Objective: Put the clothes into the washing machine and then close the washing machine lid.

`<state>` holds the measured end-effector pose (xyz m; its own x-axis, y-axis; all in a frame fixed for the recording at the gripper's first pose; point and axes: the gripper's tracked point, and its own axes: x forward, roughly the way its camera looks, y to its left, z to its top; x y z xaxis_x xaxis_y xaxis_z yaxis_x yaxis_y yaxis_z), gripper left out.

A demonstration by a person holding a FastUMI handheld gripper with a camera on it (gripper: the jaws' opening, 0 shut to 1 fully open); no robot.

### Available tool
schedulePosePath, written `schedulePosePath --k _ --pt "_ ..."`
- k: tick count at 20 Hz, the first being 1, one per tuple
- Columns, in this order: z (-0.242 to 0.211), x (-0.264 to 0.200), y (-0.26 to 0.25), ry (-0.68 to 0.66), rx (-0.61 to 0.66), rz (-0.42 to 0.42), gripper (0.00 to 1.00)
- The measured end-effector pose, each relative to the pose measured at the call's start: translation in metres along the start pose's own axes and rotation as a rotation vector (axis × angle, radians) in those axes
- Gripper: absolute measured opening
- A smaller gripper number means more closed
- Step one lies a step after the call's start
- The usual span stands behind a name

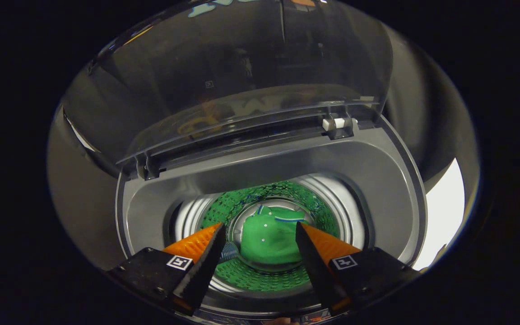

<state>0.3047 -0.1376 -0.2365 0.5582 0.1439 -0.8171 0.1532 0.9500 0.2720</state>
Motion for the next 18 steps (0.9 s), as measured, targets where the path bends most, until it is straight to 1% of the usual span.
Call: schedulePosePath --k 4,8,10,14,16,18 --pt "0.008 -0.024 0.004 -0.054 -0.004 0.039 0.96" --pt "0.031 -0.062 -0.001 -0.134 -0.063 0.063 0.96" --pt "0.051 -0.088 0.002 -0.186 -0.081 0.089 0.96" --pt "0.102 -0.155 0.018 -0.308 -0.097 0.165 0.98" --pt "0.13 -0.188 0.026 -0.365 -0.121 0.179 0.98" --pt "0.152 -0.212 0.034 -0.409 -0.144 0.188 0.98"
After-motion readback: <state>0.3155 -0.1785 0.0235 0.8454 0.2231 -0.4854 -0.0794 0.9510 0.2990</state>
